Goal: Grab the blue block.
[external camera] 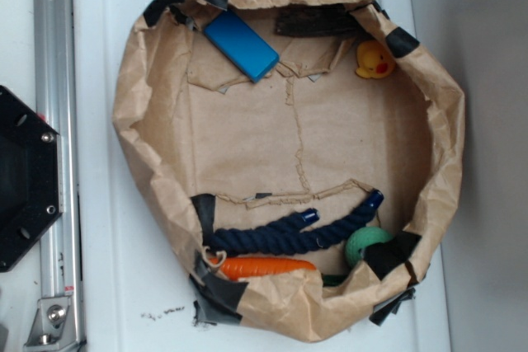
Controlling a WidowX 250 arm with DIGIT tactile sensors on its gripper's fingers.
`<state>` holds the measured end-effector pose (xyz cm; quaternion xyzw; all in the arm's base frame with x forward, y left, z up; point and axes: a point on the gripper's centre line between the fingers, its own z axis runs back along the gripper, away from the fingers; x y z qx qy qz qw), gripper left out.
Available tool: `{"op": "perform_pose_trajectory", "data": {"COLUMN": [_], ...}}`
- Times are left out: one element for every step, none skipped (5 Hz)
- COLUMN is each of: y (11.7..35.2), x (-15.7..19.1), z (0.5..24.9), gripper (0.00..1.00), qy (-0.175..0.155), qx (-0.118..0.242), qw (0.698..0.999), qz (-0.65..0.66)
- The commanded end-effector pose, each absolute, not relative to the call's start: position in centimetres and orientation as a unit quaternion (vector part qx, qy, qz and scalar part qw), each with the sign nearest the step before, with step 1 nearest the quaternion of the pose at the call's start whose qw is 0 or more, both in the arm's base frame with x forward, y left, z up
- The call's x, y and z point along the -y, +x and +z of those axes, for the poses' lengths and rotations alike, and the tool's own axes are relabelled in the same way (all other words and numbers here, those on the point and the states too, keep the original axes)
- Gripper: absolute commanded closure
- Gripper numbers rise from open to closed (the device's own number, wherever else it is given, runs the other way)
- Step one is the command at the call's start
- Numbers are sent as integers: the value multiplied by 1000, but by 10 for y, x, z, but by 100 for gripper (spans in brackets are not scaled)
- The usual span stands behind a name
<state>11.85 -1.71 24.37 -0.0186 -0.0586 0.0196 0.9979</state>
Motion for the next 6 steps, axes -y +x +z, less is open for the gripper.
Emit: {"op": "perform_pose_trajectory", "data": {"y": [119, 157, 193, 220, 234, 239], "x": [17, -9, -23, -27, -25, -14], "z": [244, 220, 195, 160, 126, 97], "gripper": [0, 0, 0, 0, 0, 0], "qy": [-19, 26, 22, 36, 39, 49], "qx": [59, 81, 87, 72, 47, 29], "qw": [998, 996, 995, 990, 986, 976], "qz": [20, -2, -50, -115, -155, -211]}}
